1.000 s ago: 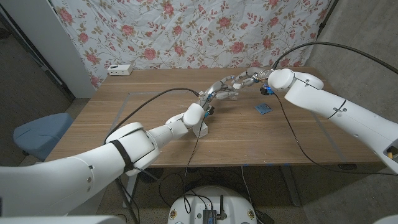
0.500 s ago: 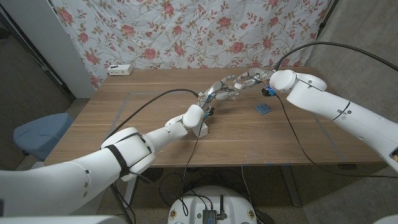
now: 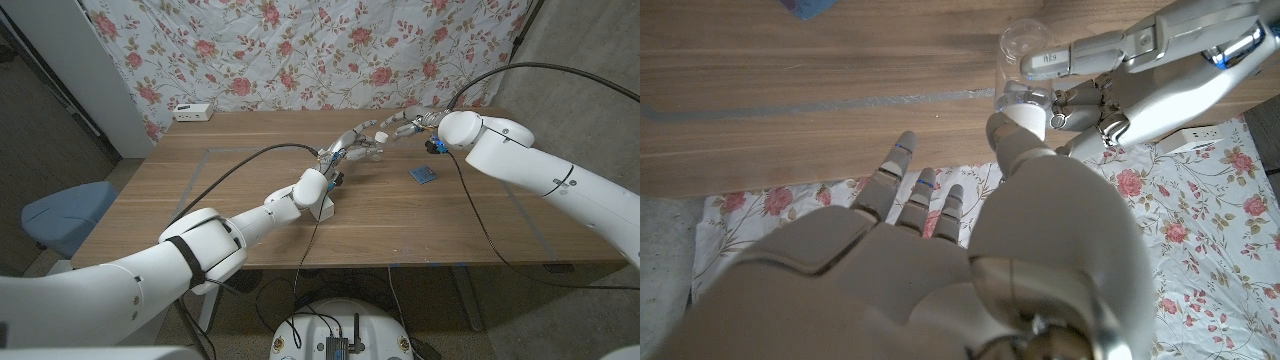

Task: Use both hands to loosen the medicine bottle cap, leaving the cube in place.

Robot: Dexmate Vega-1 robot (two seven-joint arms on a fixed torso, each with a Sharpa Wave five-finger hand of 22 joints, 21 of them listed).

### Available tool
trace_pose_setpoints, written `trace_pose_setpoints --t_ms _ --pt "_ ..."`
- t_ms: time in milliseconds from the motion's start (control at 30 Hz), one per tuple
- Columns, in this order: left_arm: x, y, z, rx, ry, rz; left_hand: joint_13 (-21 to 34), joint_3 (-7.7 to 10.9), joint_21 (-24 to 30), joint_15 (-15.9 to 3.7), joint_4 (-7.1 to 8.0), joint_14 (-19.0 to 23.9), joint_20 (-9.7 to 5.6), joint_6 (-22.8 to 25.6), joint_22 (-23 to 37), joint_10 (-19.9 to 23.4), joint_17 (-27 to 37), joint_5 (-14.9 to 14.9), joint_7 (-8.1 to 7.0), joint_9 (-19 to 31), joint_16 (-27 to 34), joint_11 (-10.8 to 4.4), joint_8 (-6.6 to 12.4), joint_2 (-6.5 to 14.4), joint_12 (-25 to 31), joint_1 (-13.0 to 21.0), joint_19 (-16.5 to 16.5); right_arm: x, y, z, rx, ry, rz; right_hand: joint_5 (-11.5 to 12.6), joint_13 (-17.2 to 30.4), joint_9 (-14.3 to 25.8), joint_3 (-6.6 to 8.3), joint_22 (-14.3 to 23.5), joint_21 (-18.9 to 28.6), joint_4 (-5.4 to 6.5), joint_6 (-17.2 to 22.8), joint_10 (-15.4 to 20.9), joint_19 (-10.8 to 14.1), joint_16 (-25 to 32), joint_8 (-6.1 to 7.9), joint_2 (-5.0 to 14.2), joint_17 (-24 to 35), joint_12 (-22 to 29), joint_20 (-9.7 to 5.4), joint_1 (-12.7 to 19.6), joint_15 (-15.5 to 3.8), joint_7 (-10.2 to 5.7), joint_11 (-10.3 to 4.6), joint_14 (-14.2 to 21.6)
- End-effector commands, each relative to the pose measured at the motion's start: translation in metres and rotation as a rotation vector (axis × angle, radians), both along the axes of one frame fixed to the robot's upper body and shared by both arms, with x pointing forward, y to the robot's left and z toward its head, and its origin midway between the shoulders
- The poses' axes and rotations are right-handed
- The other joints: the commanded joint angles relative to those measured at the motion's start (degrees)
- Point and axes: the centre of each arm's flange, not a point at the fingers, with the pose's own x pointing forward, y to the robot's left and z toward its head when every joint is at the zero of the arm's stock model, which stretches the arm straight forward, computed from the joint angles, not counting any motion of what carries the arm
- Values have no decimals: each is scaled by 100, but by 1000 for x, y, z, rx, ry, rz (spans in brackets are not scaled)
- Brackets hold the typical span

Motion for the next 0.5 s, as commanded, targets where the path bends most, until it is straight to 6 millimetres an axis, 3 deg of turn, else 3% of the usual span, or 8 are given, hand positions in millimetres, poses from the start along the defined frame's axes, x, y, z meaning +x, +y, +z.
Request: trace_pose_setpoints --t_ms 33,300,500 --pt "-1 2 1 -14 -23 3 30 15 20 -561 -39 59 -53 57 21 199 9 48 13 17 23 -140 12 21 47 82 23 -13 -2 6 18 -26 -12 -83 19 21 -177 17 37 73 -307 0 -3 -18 11 -57 -3 7 58 -236 107 30 210 15" --pt "-1 1 2 -24 -34 5 29 -9 38 -596 -74 73 -66 77 22 220 18 44 14 17 34 -146 17 -4 51 147 82 -17 -1 8 23 -43 -10 -204 25 46 -586 19 53 266 -561 11 44 -27 89 -278 -32 38 131 -865 259 509 429 40" --pt "0 -1 3 -28 -34 10 29 -39 48 -616 -97 88 -78 122 23 247 27 39 9 18 47 -187 30 -25 56 204 128 -17 3 7 20 -60 -17 -254 29 54 -764 20 91 343 -554 80 165 -3 136 -392 -42 68 206 -1158 325 719 512 135"
